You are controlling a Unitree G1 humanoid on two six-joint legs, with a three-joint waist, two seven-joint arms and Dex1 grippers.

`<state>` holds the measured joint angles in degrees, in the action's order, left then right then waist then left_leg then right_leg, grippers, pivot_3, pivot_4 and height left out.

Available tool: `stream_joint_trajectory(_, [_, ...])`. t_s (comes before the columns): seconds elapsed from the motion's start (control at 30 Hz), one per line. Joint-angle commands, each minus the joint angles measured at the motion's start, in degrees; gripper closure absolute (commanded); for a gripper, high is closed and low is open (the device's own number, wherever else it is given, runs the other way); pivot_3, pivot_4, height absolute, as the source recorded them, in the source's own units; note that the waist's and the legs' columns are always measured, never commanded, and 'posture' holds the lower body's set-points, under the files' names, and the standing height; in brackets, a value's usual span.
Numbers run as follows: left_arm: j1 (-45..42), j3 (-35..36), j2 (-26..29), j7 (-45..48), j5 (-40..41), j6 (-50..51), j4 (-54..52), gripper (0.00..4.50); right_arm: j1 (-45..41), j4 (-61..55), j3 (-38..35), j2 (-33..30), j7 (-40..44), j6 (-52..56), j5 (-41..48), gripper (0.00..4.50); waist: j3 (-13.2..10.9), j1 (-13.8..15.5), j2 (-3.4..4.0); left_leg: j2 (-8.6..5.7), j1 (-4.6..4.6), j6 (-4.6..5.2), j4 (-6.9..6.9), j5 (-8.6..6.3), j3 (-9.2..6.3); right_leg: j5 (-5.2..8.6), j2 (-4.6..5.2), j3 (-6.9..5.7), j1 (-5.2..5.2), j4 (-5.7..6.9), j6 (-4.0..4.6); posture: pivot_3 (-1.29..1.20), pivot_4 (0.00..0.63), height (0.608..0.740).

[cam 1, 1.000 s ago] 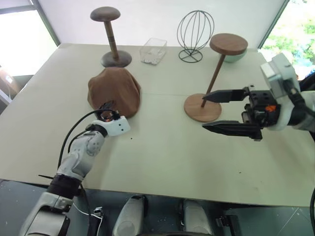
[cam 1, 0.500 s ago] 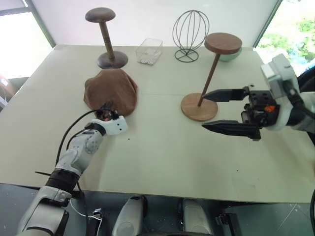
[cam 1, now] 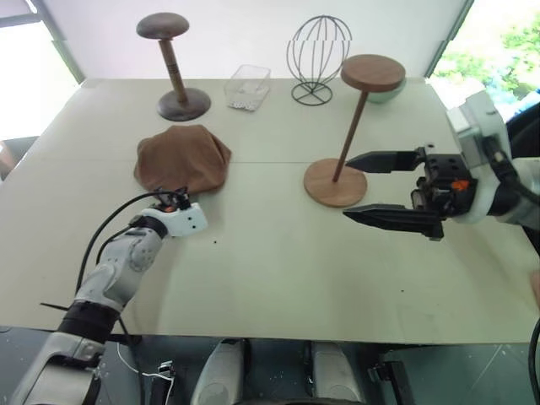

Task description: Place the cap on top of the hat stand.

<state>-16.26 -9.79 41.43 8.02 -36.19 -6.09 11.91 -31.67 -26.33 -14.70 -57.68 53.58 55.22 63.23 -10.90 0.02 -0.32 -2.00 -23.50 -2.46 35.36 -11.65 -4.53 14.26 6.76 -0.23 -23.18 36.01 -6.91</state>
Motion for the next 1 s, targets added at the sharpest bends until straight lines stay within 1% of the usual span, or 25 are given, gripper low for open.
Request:
stream_joint_trajectory(0.03, [2.04, 4.77, 6.10, 0.31, 1.34, -0.35, 3.74, 4.47, -0.66, -1.35, -1.55, -0.35, 0.01, -1.18, 0.64, 0.00, -0.01, -0.80, -0.06, 0.01, 0.01, 0.00, -0.04, 0.00, -0.04, -0.01, -0.03, 0.00, -0.03, 0.02, 0.01, 0.00, 0.150, 0.740])
stream_joint_trajectory(0.13, [1.37, 7.24, 10.31, 0.61, 3.72, -3.50, 3.81, 4.47, -0.75, -0.85, -1.88, -0.99, 0.54, -1.45, 0.12, 0.00, -0.02, -1.06, -0.09, 0.05, 0.01, 0.00, -0.12, 0.00, -0.07, -0.01, -0.10, 0.00, -0.15, 0.05, 0.02, 0.00, 0.150, 0.740])
stream_joint_trajectory(0.23, [-2.10, 10.58, 14.83, 2.54, 6.87, -6.63, 1.09, 4.47, -1.34, 0.26, -2.28, -2.12, 1.09, -1.99, -1.01, 0.00, -0.14, -0.72, -0.30, 0.08, -0.09, 0.00, -0.14, 0.00, -0.09, -0.01, -0.10, -0.01, -0.25, 0.03, 0.03, 0.00, 0.150, 0.740])
stream_joint_trajectory(0.33, [-7.15, 11.95, 16.45, 4.92, 9.35, -7.98, -1.45, 4.47, -1.63, 1.21, -2.44, -3.30, 2.22, -3.08, -2.39, 0.00, -0.20, -0.12, -0.41, 0.07, -0.37, 0.00, -0.08, 0.00, -0.05, -0.01, 0.01, -0.03, -0.37, -0.02, 0.03, 0.00, 0.150, 0.740])
stream_joint_trajectory(0.37, [-10.53, 12.09, 16.25, 6.06, 10.52, -8.09, -2.65, 4.47, -2.11, 2.23, -2.86, -3.86, 2.54, -3.31, -2.79, 0.00, -0.20, 0.33, -0.41, 0.07, -0.53, -0.01, -0.04, 0.01, -0.04, -0.01, 0.03, -0.04, -0.47, -0.06, 0.03, 0.00, 0.150, 0.740])
stream_joint_trajectory(0.47, [-21.43, 11.22, 14.39, 9.32, 13.52, -7.98, -4.82, 4.47, -3.93, 5.80, -4.02, -5.48, 3.40, -3.93, -3.93, 0.00, -0.28, 1.14, -0.53, -0.04, -1.03, -0.01, 0.34, 0.01, -0.03, -0.15, 0.04, -0.07, -0.70, -0.04, -0.19, 0.00, 0.150, 0.740])
stream_joint_trajectory(0.5, [-23.16, 10.98, 13.90, 9.97, 13.83, -7.86, -4.90, 4.47, -4.29, 6.44, -4.07, -5.75, 3.65, -4.00, -4.19, 0.00, -0.28, 1.12, -0.55, -0.06, -1.17, -0.01, 0.42, 0.01, -0.03, -0.22, 0.04, -0.08, -0.78, -0.05, -0.32, 0.00, 0.150, 0.740])
stream_joint_trajectory(0.53, [-27.11, 10.01, 12.50, 11.07, 14.49, -7.64, -5.51, 4.47, -4.60, 7.69, -4.36, -6.65, 4.43, -4.44, -5.10, 0.00, -0.28, 0.95, -0.55, -0.08, -1.27, 0.00, 0.51, 0.01, -0.02, -0.29, 0.04, -0.08, -0.82, -0.07, -0.44, 0.00, 0.150, 0.740])
stream_joint_trajectory(0.6, [-31.56, 9.01, 10.78, 12.54, 15.14, -7.40, -6.14, 4.47, -4.92, 9.14, -4.63, -7.72, 5.51, -5.07, -6.24, 0.00, -0.29, 0.72, -0.56, -0.14, -1.31, 0.10, 0.59, -0.05, 0.05, -0.36, 0.07, -0.06, -0.80, -0.09, -0.55, 0.00, 0.150, 0.740])
stream_joint_trajectory(0.73, [-41.73, 5.97, 3.09, 16.13, 18.45, -6.33, -6.77, 4.47, -4.62, 14.23, -7.29, -10.83, 7.45, -5.50, -8.40, 0.00, -0.33, 0.58, -0.56, -0.11, -1.31, 0.13, 0.66, -0.05, 0.09, -0.37, 0.03, -0.06, -0.84, 0.06, -0.58, 0.00, 0.150, 0.740])
stream_joint_trajectory(0.83, [-45.51, 4.41, -1.33, 17.67, 19.76, -7.70, -6.64, 4.47, -4.42, 17.10, -9.41, -12.30, 8.27, -5.43, -9.13, 0.00, -0.35, 0.58, -0.60, -0.09, -1.31, 0.14, 0.75, -0.04, 0.08, -0.37, -0.01, -0.06, -0.83, 0.10, -0.58, 0.00, 0.150, 0.740])
stream_joint_trajectory(1.0, [-49.95, 2.67, -7.08, 19.01, 21.92, -10.97, -5.52, 4.47, -2.80, 22.14, -13.90, -14.33, 9.13, -5.05, -11.03, 0.00, -0.35, 0.25, -0.59, -0.08, -1.29, 0.15, 0.78, -0.03, 0.11, -0.38, -0.01, -0.03, -0.83, 0.13, -0.58, 0.00, 0.150, 0.740])
